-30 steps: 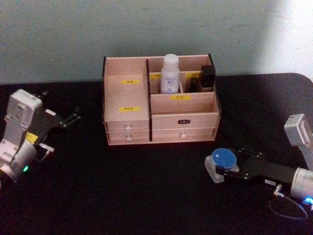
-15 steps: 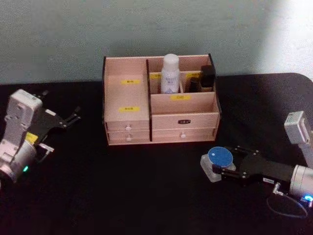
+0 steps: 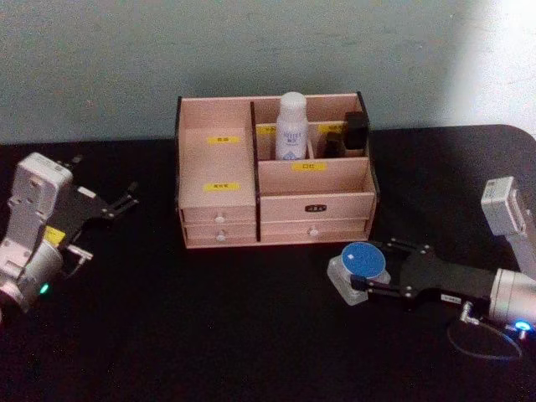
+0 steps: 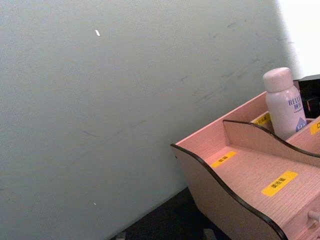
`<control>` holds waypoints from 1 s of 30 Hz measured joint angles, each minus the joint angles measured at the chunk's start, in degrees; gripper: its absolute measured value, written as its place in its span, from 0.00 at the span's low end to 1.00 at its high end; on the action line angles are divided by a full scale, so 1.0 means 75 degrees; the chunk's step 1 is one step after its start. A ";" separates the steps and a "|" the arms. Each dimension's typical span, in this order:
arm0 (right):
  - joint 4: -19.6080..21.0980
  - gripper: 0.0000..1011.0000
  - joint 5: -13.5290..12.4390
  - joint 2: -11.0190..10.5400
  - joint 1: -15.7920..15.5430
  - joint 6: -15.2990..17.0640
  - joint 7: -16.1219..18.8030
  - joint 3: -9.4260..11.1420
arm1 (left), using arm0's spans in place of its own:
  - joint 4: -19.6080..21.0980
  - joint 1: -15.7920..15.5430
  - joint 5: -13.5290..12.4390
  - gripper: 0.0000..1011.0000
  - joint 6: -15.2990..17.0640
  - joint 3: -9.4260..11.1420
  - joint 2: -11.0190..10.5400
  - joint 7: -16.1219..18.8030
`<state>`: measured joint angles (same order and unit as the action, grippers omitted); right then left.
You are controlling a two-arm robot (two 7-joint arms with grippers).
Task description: Pick up the facial cleanser and watermelon frost from the table and place them into the tiered storage box.
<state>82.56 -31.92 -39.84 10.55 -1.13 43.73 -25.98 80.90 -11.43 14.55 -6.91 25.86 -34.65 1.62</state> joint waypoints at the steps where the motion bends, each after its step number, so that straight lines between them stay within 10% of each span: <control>1: -0.0004 0.72 0.0012 0.0006 0.0079 -0.0021 0.0067 -0.0045 | 0.0000 0.0000 0.0000 0.99 0.0000 0.0000 0.0000 0.0000; 30: -0.0920 0.72 0.0111 0.0895 0.2010 -0.0365 0.0992 -0.1045 | 0.0000 0.0000 0.0000 0.99 0.0000 0.0000 0.0000 0.0000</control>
<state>75.66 -31.09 -33.13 25.63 -3.87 51.17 -33.81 80.90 -11.43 14.55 -6.91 25.86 -34.65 1.62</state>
